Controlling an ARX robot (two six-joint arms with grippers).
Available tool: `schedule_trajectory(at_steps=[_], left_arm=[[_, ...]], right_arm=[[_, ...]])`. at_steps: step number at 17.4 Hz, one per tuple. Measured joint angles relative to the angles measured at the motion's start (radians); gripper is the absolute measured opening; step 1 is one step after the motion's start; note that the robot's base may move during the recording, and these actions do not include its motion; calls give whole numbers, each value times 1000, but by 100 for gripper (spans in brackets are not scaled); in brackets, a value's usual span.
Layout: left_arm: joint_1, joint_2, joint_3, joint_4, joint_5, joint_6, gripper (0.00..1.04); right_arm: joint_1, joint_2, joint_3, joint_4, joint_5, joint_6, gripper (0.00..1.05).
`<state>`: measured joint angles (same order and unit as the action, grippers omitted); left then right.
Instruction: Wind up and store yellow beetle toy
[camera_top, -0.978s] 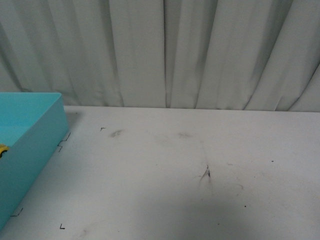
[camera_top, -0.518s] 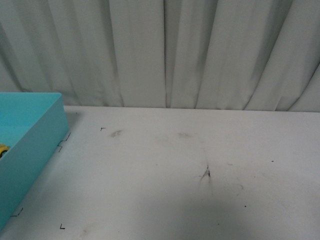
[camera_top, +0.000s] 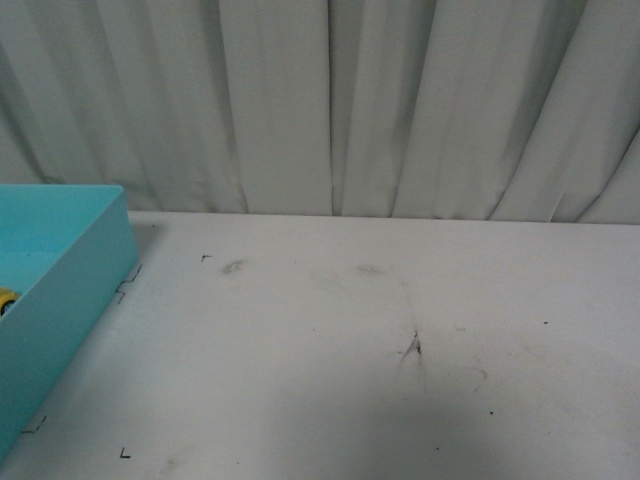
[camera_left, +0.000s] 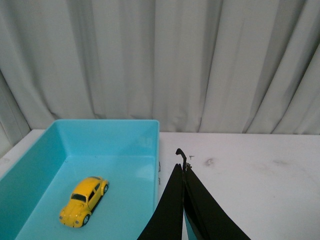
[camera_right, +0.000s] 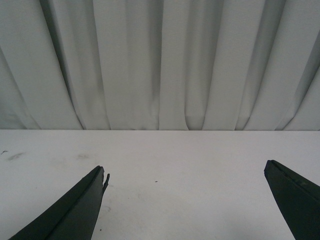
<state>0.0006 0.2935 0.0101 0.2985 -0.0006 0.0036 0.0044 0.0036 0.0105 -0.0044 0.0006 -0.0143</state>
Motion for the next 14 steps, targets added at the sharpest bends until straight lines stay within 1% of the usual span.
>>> schedule_trajectory(at_steps=[8, 9, 10, 11, 14], left_arm=[[0, -115, 0, -121, 0, 0, 2], [0, -163, 3, -190, 0, 0, 2], [0, -276, 1, -308, 0, 0, 2], [-1, -287, 6, -286, -2, 0, 2], [-1, -287, 1, -306, 1, 0, 2]], right_arm=[[0, 0, 0, 0, 0, 0, 98], [0, 0, 0, 0, 0, 0, 98], [0, 0, 0, 1, 0, 0, 98], [0, 0, 0, 0, 0, 0, 98], [0, 0, 0, 0, 0, 0, 98]])
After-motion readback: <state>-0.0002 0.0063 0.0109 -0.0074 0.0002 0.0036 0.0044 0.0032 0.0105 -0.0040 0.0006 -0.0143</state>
